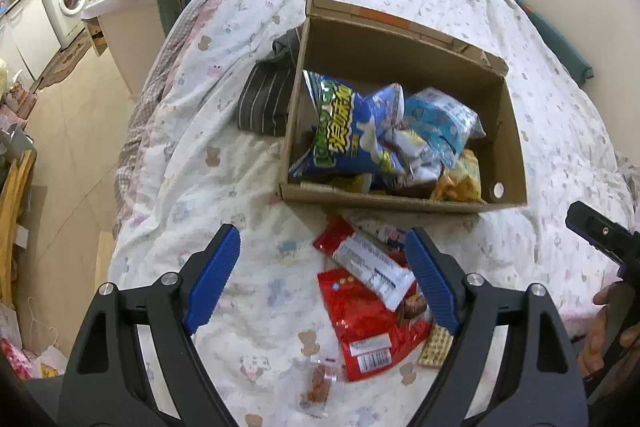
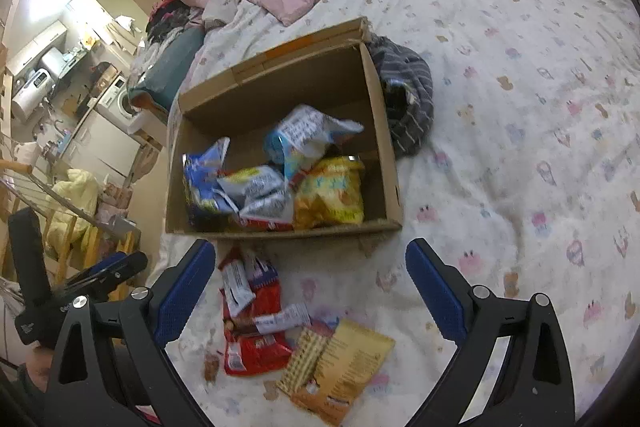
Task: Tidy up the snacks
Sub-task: 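Withdraw both tools from the box toward the remaining snacks, then grasp the yellow wafer packet with the right tool while the left tool grasps the clear cookie packet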
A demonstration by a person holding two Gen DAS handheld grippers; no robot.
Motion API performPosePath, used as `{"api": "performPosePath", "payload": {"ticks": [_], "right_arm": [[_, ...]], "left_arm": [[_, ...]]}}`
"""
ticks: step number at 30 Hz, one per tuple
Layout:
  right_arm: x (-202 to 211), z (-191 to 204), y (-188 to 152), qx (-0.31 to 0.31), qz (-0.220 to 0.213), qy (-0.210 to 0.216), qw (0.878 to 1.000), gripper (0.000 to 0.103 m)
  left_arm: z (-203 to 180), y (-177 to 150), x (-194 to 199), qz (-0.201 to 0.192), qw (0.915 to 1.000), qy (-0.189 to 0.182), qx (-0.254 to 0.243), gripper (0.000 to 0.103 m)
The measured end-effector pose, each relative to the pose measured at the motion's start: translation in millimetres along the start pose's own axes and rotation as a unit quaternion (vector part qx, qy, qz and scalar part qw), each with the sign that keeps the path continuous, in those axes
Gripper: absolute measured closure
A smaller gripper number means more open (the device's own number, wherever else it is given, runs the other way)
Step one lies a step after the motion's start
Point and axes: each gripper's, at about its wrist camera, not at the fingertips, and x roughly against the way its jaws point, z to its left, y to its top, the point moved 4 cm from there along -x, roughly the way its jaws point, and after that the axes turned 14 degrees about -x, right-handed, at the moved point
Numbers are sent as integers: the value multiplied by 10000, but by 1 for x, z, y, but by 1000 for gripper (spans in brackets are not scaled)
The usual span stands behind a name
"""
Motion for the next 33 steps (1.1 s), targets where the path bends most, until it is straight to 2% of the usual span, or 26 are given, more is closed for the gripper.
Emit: {"api": "performPosePath", "payload": {"ticks": [7,14,18,21,24,26,27,29,30,32,33], "right_arm": [[-1,-16,-24,-15,247,-115,9996,5],[-22,-41,-43,-141,879,-393,9952,5],[-47,-49,-61,-111,1519,-602,9865,5],[-72,-47,-79,120,2062,-930,9740,5],[-89,-49,-91,-58,2376,-933,9669,6],[-97,-50,-97,-147,2492,-994,9632,11],[-100,-50,-98,-141,2482,-1067,9627,20],[-101,-49,-100,-30,2447,-1181,9624,29],[-99,-48,-101,8,2427,-1166,9631,40],[-95,-46,-100,62,2392,-1085,9649,47],[-93,-45,-99,111,2366,-1067,9657,61]], "left_arm": [[-10,-25,-4,245,9996,-3,-120,21],[-9,-47,-16,560,9984,22,-91,21],[-1,-54,-21,681,9977,58,5,21],[5,-55,-23,729,9973,41,109,21],[11,-56,-24,747,9970,70,194,21],[15,-59,-26,806,9964,79,246,21],[16,-61,-28,846,9961,79,258,21],[17,-67,-31,971,9950,65,238,21],[17,-71,-34,1064,9941,49,217,21],[15,-80,-38,1278,9915,-91,207,21],[13,-85,-41,1385,9901,-158,185,21]]}}
